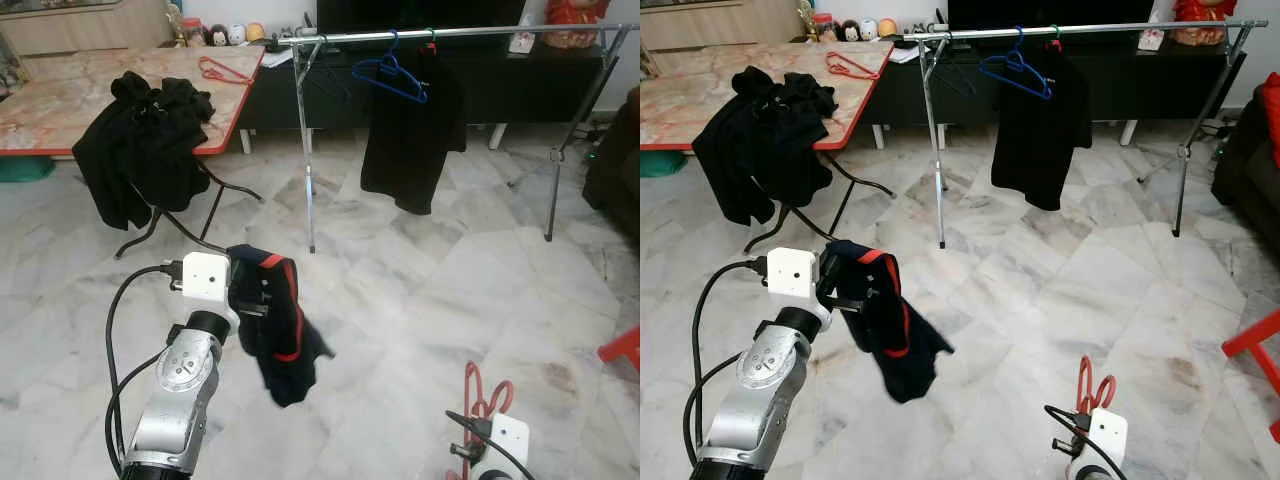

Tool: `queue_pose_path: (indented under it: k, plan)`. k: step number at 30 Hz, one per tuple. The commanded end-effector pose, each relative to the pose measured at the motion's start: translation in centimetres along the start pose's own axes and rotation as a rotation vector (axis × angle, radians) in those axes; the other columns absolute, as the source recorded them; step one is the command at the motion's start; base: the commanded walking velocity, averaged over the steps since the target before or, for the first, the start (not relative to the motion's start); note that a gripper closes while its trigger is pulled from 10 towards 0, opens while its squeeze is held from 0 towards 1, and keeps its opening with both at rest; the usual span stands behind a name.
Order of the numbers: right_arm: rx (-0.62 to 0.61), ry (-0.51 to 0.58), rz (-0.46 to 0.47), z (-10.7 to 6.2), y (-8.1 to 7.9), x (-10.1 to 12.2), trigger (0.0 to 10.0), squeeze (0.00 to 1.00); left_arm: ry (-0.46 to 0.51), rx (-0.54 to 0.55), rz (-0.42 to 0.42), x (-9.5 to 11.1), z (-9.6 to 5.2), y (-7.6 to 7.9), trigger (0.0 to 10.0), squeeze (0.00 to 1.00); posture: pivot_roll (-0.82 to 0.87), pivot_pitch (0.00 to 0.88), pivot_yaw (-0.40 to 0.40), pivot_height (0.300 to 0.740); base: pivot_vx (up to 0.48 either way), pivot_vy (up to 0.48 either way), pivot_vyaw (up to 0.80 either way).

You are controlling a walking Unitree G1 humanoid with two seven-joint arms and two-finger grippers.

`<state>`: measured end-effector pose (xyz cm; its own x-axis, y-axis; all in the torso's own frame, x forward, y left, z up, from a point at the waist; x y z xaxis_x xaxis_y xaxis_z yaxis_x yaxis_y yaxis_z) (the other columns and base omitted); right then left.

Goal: Hang hanger

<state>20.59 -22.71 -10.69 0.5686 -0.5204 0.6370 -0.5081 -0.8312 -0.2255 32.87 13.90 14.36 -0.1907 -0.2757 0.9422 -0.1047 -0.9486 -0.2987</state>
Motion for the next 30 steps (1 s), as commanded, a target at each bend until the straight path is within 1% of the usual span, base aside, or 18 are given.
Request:
queue_pose_path:
  k: [1,3,10,14,19,30]
  plan:
    - [0.015,0.007,-0.006,0.0,-0.6,0.0,10.0,0.00,0.042,0.000,-0.008,1.3,0.5,-0.2,10.0,0.00,-0.03,0.000,0.043,0.716,0.000,0.000,0.00]
    - [0.020,0.004,0.003,0.0,-0.7,-0.1,10.0,0.00,0.041,0.000,-0.011,1.4,0.6,-0.2,10.0,0.00,-0.03,0.000,0.042,0.716,0.000,0.000,0.00]
    - [0.016,-0.018,-0.013,0.0,-0.4,-0.4,10.0,0.00,0.037,-0.013,-0.013,1.4,0.7,0.2,10.0,0.00,-0.03,0.000,0.035,0.716,0.000,0.000,0.00]
    - [0.013,-0.042,-0.042,-0.1,-0.2,-1.0,10.0,0.00,0.038,-0.014,-0.008,1.5,0.7,0.1,10.0,0.00,-0.03,0.000,0.032,0.716,0.000,0.000,0.00]
    - [0.018,-0.054,-0.051,-0.2,-0.3,-1.3,10.0,0.00,0.036,-0.016,-0.008,1.5,0.7,0.1,10.0,0.00,-0.02,0.000,0.033,0.716,0.000,0.000,0.00]
    - [0.018,-0.061,-0.051,-0.2,-0.2,-1.5,10.0,0.00,0.032,-0.032,-0.003,1.5,0.7,0.4,10.0,0.00,-0.02,0.000,0.035,0.716,0.000,0.315,0.00]
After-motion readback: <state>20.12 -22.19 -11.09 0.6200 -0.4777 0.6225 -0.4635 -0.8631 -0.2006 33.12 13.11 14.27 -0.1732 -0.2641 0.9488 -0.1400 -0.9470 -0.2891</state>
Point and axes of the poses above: a point about 5 cm out from each wrist's last joint towards the gripper, its own z axis pointing out of the wrist towards the gripper, its own x axis along the axis of the wrist's last joint, y = z × x, the point moved 4 cm from there along z, pointing out of the wrist towards the gripper, and after that the axes turned 15 degrees about z, right-handed, at the moved point
